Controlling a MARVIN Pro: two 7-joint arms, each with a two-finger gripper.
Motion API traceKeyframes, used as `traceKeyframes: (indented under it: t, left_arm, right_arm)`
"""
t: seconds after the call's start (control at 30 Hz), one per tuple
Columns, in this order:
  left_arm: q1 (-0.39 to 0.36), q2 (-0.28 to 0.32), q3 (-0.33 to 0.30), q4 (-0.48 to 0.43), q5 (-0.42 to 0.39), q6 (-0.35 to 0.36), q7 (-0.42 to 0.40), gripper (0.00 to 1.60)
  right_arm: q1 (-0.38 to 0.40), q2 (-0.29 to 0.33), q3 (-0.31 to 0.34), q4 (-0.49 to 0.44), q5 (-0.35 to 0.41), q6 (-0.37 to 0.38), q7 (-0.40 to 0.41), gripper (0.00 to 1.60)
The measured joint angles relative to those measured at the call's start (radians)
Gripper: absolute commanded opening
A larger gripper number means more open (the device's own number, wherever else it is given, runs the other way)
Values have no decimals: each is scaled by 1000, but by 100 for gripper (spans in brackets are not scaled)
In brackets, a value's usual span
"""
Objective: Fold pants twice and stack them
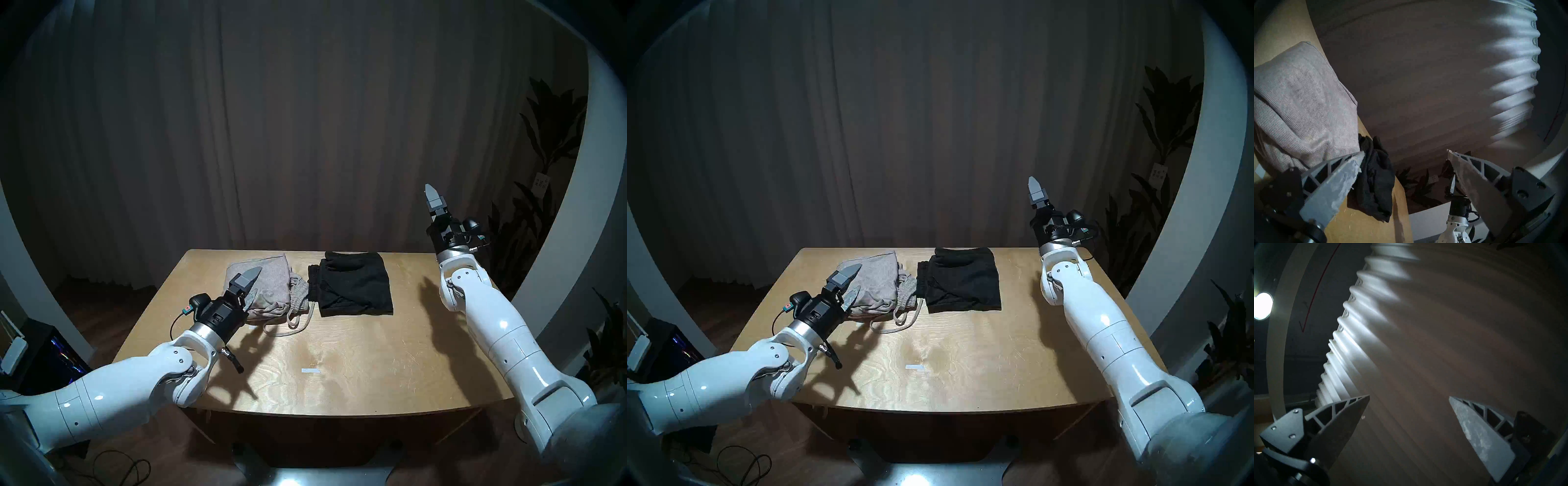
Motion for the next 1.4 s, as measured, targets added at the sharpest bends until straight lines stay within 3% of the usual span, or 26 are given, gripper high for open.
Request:
traceKeyframes:
  t: [0.23,0.5,0.93,1.4]
  left_arm:
    - [-8,-10,22,0,28,29,24,160]
    - [-20,-22,37,0,56,58,51,160]
    - [-26,-49,50,0,74,89,89,160]
    - [-26,-93,62,-1,75,107,129,160]
  right_arm:
    - [-50,66,2,-74,5,90,-3,160]
    - [-118,116,37,-151,86,176,-30,160]
    - [-265,84,15,-252,247,243,-105,160]
    - [-402,41,34,-322,393,216,-173,160]
